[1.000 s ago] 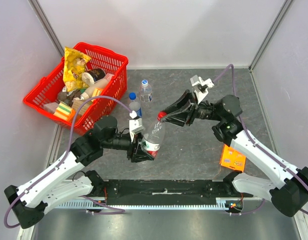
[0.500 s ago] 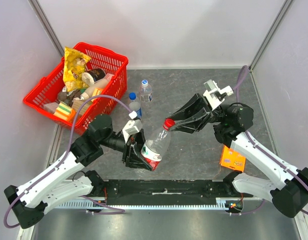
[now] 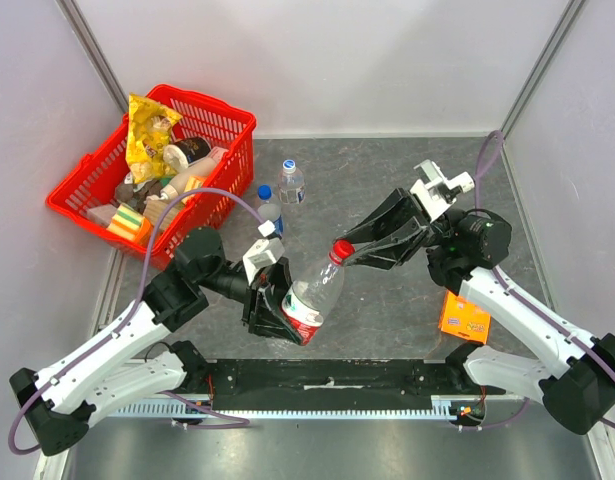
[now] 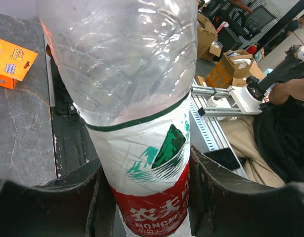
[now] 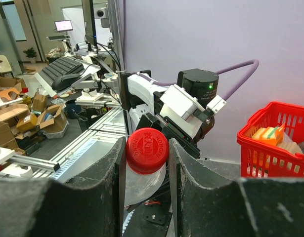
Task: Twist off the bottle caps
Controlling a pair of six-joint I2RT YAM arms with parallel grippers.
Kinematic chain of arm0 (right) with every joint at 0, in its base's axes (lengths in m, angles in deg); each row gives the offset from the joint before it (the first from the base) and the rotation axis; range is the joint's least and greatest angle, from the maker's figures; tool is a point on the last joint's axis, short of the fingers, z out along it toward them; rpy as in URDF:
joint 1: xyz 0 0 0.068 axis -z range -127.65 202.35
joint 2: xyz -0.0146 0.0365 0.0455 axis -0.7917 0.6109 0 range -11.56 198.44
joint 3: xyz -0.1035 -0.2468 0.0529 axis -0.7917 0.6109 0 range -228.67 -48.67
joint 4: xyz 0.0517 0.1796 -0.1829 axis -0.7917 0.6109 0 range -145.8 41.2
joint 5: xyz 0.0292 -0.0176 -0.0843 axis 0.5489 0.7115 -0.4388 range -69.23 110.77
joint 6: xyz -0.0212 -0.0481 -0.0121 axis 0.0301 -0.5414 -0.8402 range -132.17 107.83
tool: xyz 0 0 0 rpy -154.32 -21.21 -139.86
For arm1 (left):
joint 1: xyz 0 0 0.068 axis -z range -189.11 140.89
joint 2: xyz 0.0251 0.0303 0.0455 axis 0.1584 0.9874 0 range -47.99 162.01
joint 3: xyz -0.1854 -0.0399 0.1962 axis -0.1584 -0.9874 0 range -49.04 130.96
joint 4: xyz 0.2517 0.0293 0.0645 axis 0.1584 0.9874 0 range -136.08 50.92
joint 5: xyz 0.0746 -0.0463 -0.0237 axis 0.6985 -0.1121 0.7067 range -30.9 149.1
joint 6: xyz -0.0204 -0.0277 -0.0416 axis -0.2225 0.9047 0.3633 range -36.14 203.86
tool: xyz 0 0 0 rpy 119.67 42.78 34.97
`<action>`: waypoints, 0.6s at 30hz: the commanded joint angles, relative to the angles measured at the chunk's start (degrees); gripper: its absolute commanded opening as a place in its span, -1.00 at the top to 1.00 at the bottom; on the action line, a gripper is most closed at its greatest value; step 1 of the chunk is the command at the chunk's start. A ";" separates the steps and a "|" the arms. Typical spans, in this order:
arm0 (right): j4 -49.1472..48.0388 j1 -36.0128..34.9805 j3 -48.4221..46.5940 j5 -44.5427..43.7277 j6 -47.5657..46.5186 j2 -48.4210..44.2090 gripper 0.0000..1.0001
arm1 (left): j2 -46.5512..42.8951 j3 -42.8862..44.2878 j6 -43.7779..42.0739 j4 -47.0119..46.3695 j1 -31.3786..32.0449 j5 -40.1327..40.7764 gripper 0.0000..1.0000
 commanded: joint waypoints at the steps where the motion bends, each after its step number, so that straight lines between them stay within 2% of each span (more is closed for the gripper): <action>1: -0.89 0.05 -0.48 2.05 1.93 0.45 0.50 | 0.08 2.70 -1.66 -4.52 0.26 -0.30 0.31; 4: -0.10 -0.04 -0.57 1.70 1.49 0.54 0.28 | 0.69 2.61 -2.81 -1.70 0.26 0.58 0.31; 8: 0.78 -0.04 -0.66 1.87 1.23 0.72 0.21 | 0.96 2.26 -4.13 -0.21 0.34 1.99 0.31; 14: 2.10 -0.04 -0.57 1.52 0.17 0.80 0.39 | 1.31 2.26 -7.20 3.21 0.17 4.18 0.31; 18: 4.81 -0.04 -1.01 0.55 -2.02 0.63 0.43 | 1.05 2.08 -10.45 7.69 0.34 6.82 0.32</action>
